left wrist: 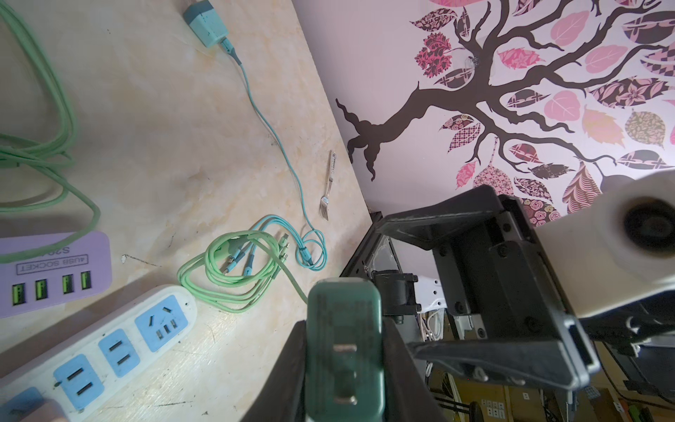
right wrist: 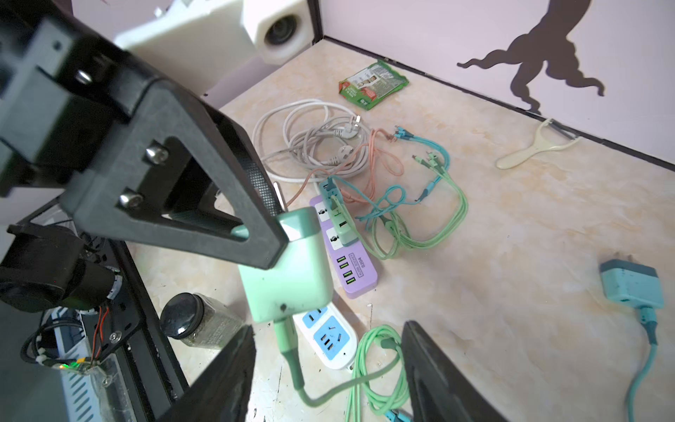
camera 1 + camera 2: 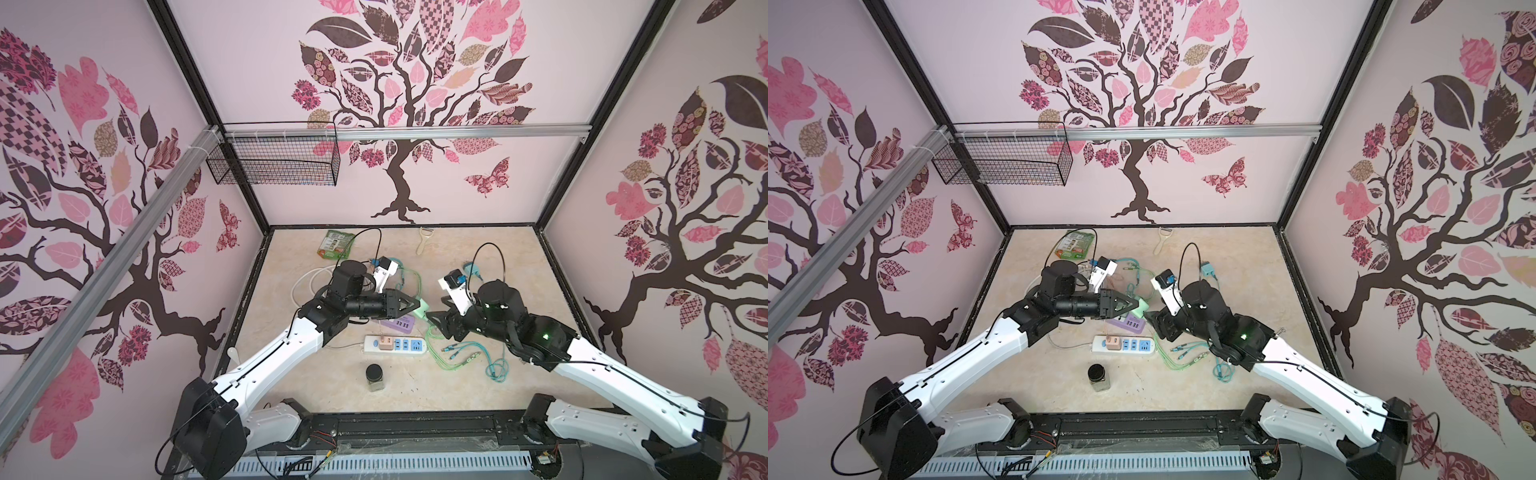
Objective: Insert the plug
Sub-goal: 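Hold the light green charger up between both grippers, prongs toward the left gripper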
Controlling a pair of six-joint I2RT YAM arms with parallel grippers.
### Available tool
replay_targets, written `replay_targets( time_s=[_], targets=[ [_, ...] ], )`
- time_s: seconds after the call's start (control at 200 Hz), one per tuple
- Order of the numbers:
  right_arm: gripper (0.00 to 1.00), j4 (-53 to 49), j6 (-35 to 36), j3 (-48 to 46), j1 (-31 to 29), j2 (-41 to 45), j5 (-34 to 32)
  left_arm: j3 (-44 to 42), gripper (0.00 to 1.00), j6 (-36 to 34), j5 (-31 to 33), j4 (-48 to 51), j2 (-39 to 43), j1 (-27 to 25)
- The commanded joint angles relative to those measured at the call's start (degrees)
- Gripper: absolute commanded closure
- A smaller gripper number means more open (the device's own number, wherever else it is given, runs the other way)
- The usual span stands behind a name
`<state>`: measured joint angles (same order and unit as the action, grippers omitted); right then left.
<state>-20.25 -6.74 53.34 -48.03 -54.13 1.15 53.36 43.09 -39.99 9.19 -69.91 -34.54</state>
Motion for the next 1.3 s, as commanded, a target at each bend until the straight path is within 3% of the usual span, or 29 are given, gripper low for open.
replay_targets(
  time_s=[0.0,0.275,0.49,0.67,0.925,1.295],
  targets=[
    [0.33,2.67,-7.44,-1.76,0.13,4.27,1.25,-2.79,1.00,-0.17,3.22,-6.02,2.12,-0.22],
    [0.34,17.14,-20.72,-11.27,0.13,9.11,12.14,-7.24,1.00,1.99,7.88,-18.96,5.87,-0.17],
    [0.34,37.47,-28.68,-18.26,0.12,7.83,23.20,-12.44,1.00,6.04,9.74,-32.73,8.42,-0.25],
    [0.39,49.81,-33.12,-21.29,0.13,5.49,24.41,-16.51,1.00,8.22,9.61,-44.16,10.58,-0.39],
    [0.47,59.40,-37.55,-21.02,0.21,0.78,22.90,-20.56,1.00,6.57,9.31,-52.36,15.08,-1.03],
    [0.54,72.37,-42.35,-18.04,0.24,-6.52,24.10,-24.01,1.00,1.83,10.83,-56.29,19.35,-3.45]
  ],
)
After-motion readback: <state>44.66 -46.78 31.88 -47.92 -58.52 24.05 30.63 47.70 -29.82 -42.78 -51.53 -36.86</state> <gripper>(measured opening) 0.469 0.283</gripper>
